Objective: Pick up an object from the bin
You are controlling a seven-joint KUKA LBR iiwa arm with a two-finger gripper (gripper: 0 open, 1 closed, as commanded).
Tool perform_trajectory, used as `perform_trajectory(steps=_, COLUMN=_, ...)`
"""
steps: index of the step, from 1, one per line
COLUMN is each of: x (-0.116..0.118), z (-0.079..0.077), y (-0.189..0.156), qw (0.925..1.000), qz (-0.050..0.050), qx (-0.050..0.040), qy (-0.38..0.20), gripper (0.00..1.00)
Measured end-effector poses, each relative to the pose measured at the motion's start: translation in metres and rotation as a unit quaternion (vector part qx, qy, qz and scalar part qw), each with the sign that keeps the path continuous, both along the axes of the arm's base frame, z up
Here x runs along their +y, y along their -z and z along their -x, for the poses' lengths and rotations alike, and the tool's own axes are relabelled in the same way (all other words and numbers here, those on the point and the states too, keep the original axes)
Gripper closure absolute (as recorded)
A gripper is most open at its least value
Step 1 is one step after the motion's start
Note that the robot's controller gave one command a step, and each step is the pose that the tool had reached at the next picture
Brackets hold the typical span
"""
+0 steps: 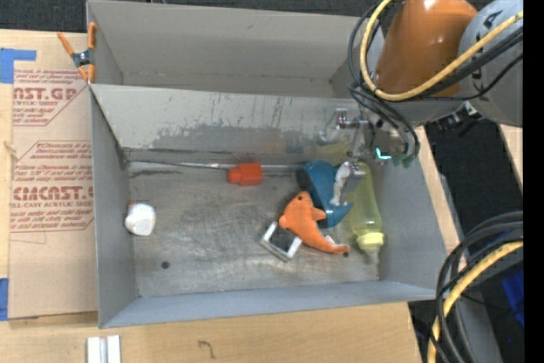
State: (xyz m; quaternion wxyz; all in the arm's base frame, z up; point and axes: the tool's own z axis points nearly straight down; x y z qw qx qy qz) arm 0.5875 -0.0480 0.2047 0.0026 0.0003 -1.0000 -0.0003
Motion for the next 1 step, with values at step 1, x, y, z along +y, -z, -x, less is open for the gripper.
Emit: perform_trajectory(steps=1, x=0.0000, z=-0.0017, y=-0.0041, qw=1.0000, qz=0.000, qx=-0.0038, qy=0.000, gripper=0.00)
